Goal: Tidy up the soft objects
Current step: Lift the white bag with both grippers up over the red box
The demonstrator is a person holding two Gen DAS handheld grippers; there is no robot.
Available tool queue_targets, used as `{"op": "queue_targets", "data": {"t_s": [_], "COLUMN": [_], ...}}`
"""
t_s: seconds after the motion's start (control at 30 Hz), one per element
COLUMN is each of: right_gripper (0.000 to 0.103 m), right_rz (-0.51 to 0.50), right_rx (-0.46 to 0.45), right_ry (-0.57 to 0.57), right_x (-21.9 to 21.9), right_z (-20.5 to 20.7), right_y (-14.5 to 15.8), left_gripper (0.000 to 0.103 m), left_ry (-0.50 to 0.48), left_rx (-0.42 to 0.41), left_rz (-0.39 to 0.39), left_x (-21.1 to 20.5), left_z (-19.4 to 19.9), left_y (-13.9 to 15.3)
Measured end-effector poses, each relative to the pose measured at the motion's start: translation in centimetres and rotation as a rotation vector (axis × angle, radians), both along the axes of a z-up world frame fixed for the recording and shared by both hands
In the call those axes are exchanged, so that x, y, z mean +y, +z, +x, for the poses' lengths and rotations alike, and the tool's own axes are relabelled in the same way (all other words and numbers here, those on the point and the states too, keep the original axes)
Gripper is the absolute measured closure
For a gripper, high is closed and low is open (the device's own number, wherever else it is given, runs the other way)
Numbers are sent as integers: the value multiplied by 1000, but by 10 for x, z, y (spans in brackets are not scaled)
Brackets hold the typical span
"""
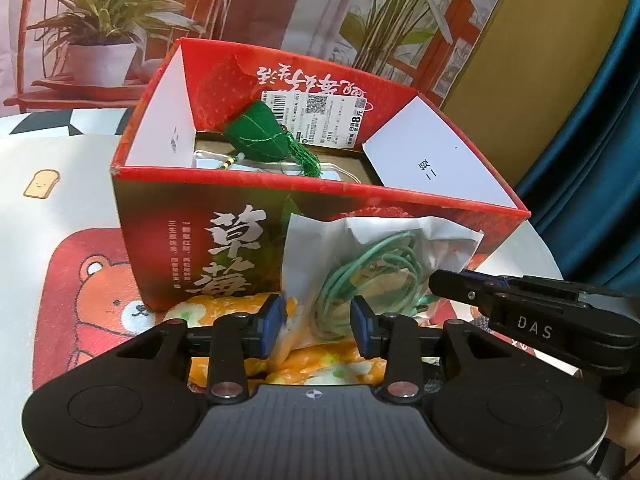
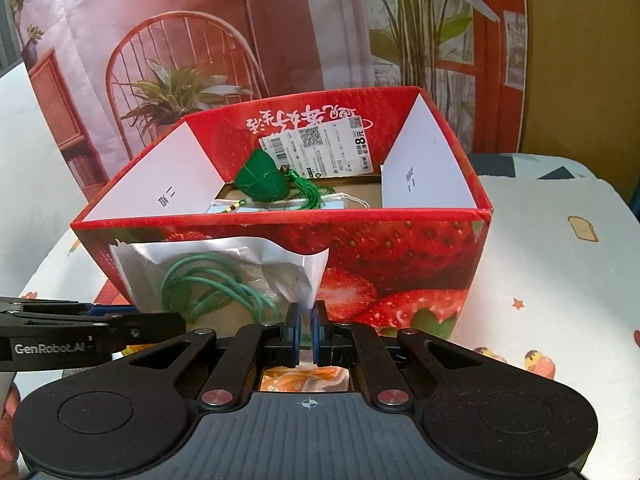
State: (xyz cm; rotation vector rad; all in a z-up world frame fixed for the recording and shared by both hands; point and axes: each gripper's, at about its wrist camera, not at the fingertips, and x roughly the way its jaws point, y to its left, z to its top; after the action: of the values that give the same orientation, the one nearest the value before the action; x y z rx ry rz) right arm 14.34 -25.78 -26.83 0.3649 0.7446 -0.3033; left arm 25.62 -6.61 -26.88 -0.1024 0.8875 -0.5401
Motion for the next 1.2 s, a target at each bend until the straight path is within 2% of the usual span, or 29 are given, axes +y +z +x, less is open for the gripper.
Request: {"op": "queue_targets", "data": {"t_s": [0.13, 0.2, 0.5, 0.6, 0.63, 0.87, 1.2], "right_gripper": [98, 95, 77, 78, 81, 92, 93], "right_rz": [23, 41, 115, 164, 172, 119, 83], "right_rx": [-18, -26, -64, -89, -92, -100, -164], "right_ry": [1, -3, 1, 13, 21, 60, 66], "right_x": [-4, -7, -18, -22, -23, -14, -6], "right_z": [-2, -3, -4, -4, -3, -3, -11], "right_y": [-2, -3, -11, -13, -13, 0, 32], "left_gripper": [64, 68, 71, 73, 73, 73, 73], "left_ry": [-15, -11, -5, -5, -7, -4, 7], "left_rx": [-8, -7, 13, 13, 12, -13, -95], "left_rz": [17, 19, 10, 10, 12, 13, -18], "left_x": [-3, -2, 1, 0, 0, 2, 9], "left_z": [2, 1, 5, 5, 5, -1, -11], "left_y": [2, 3, 3, 3, 3, 13, 48]}}
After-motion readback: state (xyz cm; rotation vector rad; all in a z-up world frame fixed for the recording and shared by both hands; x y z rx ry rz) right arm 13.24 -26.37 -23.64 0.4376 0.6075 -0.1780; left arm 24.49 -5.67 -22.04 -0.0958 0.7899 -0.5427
